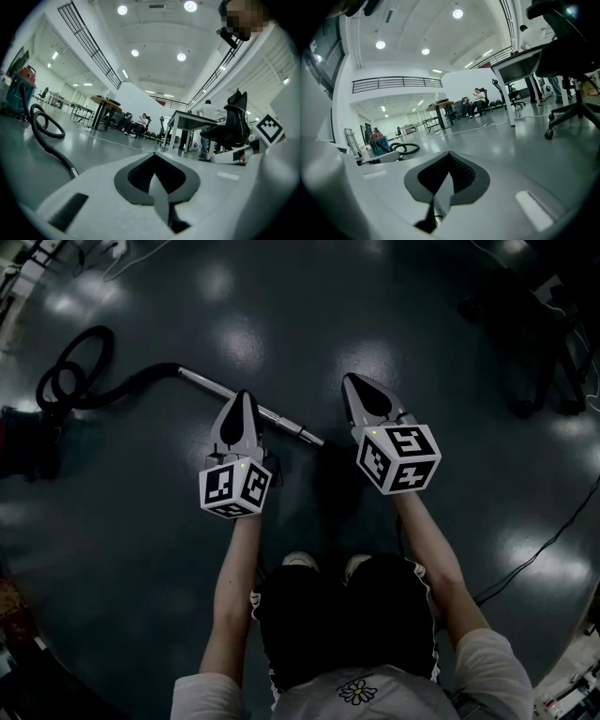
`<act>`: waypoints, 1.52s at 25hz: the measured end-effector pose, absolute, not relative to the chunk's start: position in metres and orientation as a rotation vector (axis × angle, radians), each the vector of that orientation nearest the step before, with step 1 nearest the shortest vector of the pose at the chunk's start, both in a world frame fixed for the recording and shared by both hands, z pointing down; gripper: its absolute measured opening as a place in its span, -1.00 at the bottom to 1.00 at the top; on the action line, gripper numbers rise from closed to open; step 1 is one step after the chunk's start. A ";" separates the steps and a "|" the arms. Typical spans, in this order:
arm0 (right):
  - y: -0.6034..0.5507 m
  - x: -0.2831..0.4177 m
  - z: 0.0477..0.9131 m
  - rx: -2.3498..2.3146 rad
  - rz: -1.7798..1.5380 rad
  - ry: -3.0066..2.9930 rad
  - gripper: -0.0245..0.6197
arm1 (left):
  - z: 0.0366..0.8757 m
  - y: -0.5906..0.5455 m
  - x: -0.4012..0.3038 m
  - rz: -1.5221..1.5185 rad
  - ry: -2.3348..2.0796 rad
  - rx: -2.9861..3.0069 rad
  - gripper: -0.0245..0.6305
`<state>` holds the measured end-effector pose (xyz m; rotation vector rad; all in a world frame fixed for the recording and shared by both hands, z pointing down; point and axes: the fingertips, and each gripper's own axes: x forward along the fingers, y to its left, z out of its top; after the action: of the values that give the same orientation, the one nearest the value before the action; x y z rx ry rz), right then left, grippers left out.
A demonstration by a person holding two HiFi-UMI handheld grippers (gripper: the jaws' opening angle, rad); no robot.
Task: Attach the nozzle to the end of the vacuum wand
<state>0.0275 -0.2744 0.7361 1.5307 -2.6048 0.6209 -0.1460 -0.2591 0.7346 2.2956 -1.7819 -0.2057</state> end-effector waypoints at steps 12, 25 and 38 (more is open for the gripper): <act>-0.230 0.009 0.232 1.417 0.390 -2.604 -0.90 | 0.213 -0.211 -0.161 -0.254 -1.928 2.261 -0.92; -0.145 0.010 0.002 1.423 0.368 -2.731 -0.90 | -0.012 -0.112 -0.132 -0.301 -2.014 2.379 -0.92; -0.117 -0.001 -0.021 1.465 0.306 -2.770 -0.90 | -0.029 -0.093 -0.140 -0.331 -1.994 2.436 -0.92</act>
<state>-0.0012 -0.1166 -0.0209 1.4647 -2.7699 0.3065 -0.1403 -0.0927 -0.0287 2.4363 -1.9942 -0.3311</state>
